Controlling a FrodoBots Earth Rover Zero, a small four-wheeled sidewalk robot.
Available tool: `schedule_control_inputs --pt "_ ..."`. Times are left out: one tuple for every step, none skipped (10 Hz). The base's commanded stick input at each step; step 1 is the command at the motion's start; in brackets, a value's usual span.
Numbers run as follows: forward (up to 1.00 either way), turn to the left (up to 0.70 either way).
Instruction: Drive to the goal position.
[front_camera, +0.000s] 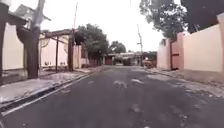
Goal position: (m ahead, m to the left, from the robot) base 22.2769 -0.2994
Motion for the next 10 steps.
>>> schedule_control_inputs --pt "1.00 0.00" --pt "1.00 0.00" --pt "1.00 0.00" --pt "1.00 0.00" --pt "1.00 0.00" --pt "1.00 0.00" --pt "1.00 0.00" --pt "1.00 0.00" --pt "1.00 0.00" --pt "1.00 0.00"
